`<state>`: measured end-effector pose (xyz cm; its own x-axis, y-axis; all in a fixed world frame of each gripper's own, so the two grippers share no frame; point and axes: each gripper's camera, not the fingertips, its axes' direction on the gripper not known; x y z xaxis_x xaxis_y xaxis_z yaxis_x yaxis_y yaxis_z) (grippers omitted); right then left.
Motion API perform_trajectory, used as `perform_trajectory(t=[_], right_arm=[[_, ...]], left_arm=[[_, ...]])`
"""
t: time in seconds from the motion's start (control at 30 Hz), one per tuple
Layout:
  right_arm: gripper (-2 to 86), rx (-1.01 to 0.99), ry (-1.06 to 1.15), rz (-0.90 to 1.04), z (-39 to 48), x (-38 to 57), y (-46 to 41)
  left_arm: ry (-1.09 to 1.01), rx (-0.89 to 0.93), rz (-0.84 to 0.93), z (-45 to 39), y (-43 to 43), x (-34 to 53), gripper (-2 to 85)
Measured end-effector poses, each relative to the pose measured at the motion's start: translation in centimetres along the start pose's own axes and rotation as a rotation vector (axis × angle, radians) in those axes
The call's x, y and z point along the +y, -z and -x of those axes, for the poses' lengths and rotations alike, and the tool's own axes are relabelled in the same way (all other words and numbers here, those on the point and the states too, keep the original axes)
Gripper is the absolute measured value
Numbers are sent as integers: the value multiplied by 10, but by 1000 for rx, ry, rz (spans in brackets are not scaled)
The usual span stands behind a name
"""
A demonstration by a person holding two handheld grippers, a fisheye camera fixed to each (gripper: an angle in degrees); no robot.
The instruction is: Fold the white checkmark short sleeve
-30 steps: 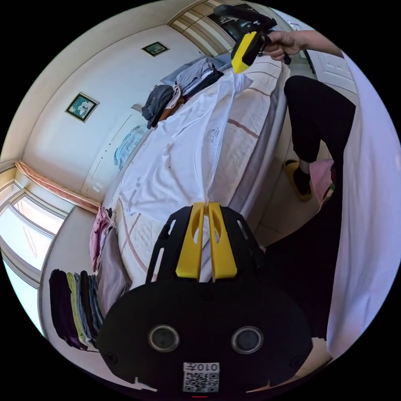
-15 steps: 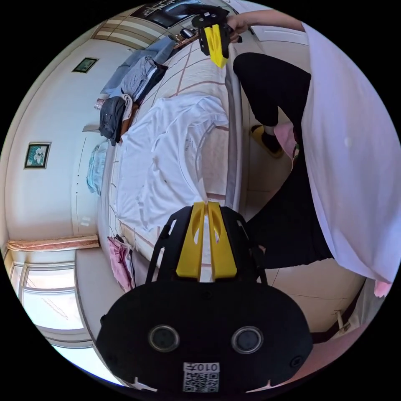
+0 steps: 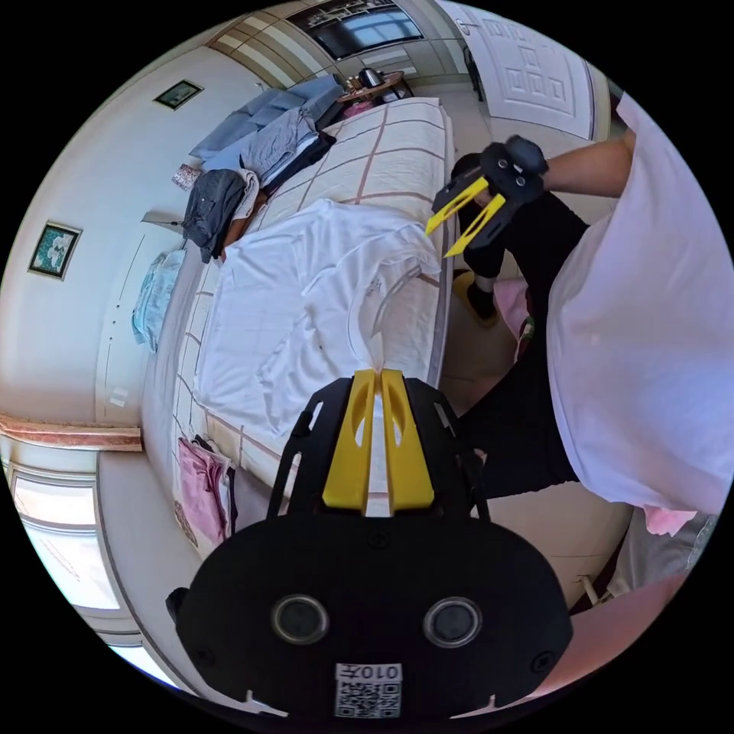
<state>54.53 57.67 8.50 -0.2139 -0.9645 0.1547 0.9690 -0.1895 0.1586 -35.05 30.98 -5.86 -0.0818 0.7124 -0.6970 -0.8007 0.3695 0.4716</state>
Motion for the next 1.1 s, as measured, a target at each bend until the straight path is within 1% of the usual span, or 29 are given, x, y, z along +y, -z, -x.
perform_trajectory(t=[0.2, 0.37, 0.53, 0.6, 0.7, 0.77, 0.8, 0.87, 0.93, 1.0, 1.1], right_arm=[[89, 138, -8, 40, 28, 3, -7], [85, 250, 26, 66, 48, 3, -17], [51, 261, 10, 90, 46, 3, -21], [31, 259, -17, 65, 37, 4, -15], [19, 155, -67, 9, 10, 5, 2], [15, 37, -71, -12, -19, 10, 16], [14, -3, -83, -15, -28, 11, 19], [12, -156, -146, -45, -68, 22, 30], [12, -239, -163, -68, -95, 30, 35], [11, -287, -150, -64, -113, 31, 36], [11, -314, -52, -14, -126, 24, 33]], left_arm=[[-49, -10, 38, 20, 12, -17, -2], [-40, -4, 37, 36, 22, -25, -2], [-12, 6, 7, 57, 33, -29, -2], [0, 13, -3, 63, 34, -29, -1], [13, 17, -3, 71, 35, -29, -1], [1, 16, 10, 74, 35, -28, -1], [-23, 13, 25, 74, 34, -27, -1], [-63, 19, 61, 74, 32, -27, -1], [-111, 38, 89, 75, 29, -26, -1], [-115, 68, 66, 78, 31, -27, -1], [-112, 92, 39, 87, 38, -29, -2]])
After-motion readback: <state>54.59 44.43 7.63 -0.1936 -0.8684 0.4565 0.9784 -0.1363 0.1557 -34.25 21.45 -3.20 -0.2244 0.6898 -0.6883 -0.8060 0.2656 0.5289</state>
